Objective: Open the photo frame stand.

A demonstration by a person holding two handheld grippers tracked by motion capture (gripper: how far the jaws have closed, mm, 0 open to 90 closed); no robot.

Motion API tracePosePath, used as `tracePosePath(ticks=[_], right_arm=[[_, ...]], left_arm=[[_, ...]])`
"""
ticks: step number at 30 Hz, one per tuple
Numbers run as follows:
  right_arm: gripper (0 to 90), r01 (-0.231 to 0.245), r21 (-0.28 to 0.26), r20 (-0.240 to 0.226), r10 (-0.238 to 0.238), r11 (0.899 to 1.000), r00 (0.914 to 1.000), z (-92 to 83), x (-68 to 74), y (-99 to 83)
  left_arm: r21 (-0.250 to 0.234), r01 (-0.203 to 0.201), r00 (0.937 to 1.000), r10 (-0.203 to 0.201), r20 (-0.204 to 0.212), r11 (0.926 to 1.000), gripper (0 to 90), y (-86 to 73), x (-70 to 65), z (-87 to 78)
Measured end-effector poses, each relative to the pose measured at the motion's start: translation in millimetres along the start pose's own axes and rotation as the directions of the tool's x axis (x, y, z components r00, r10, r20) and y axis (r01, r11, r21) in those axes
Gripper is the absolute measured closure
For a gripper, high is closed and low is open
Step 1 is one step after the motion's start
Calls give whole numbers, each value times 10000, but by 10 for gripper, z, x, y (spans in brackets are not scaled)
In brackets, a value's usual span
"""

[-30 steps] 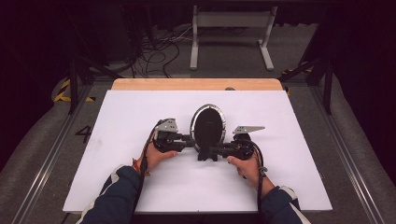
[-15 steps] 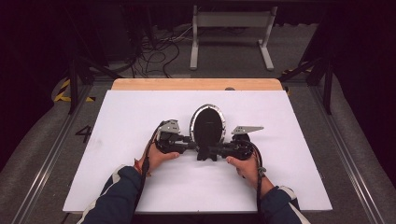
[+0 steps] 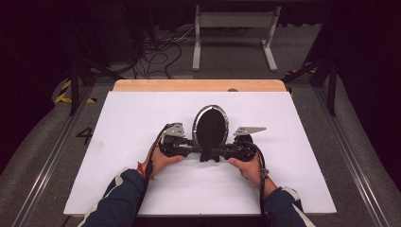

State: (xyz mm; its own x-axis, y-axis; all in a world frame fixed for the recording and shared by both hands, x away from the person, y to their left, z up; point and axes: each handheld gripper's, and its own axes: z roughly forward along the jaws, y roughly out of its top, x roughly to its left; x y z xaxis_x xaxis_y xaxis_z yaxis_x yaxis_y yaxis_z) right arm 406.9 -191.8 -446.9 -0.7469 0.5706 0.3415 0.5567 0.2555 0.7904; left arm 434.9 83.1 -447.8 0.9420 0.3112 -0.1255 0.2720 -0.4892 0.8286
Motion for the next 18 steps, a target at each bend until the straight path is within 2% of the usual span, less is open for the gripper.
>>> tracePosePath(ticks=[10, 18], right_arm=[[671, 168, -19, 86, -168, 9999, 9998, -29, 46, 17], [685, 374, 103, 174, -375, 9992, 9991, -55, 72, 25]], left_arm=[[-46, -11, 9992, 9, -401, 10000, 712, -8, -31, 0], [-116, -246, 9974, 238, -675, 9996, 717, -15, -63, 10]])
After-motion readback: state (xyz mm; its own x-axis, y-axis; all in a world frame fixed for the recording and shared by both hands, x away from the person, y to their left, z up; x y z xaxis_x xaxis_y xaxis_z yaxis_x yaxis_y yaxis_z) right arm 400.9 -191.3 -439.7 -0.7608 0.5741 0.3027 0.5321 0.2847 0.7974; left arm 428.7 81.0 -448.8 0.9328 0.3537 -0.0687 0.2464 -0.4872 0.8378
